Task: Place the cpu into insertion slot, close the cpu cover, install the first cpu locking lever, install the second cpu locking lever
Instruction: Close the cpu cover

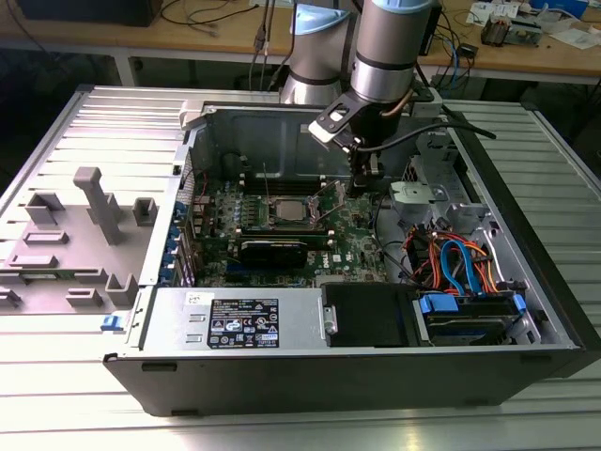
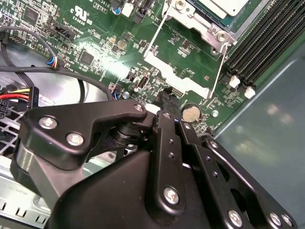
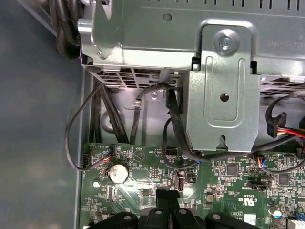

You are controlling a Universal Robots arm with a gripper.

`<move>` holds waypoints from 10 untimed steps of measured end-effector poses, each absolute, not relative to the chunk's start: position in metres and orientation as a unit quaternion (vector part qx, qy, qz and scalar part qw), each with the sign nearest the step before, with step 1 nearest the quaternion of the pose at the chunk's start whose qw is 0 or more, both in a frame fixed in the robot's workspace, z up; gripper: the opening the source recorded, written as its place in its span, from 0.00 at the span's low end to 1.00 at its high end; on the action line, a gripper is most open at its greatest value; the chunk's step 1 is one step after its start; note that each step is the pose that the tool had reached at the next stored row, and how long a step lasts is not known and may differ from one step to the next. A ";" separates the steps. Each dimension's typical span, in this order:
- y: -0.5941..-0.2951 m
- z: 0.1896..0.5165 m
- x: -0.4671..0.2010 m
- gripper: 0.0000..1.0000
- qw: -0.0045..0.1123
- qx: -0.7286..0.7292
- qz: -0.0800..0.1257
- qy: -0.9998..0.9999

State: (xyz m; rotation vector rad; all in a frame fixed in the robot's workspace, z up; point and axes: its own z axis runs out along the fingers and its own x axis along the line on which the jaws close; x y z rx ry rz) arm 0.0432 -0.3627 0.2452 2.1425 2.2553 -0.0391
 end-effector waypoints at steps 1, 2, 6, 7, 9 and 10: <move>-0.363 0.245 0.043 0.11 0.015 0.689 -0.013 0.725; -0.363 0.245 0.043 0.11 0.015 0.689 -0.013 0.725; -0.363 0.245 0.043 0.11 0.015 0.689 -0.013 0.725; -0.363 0.245 0.042 0.11 0.015 0.689 -0.013 0.725; -0.363 0.245 0.042 0.11 0.015 0.689 -0.013 0.725; -0.363 0.245 0.042 0.11 0.015 0.689 -0.013 0.725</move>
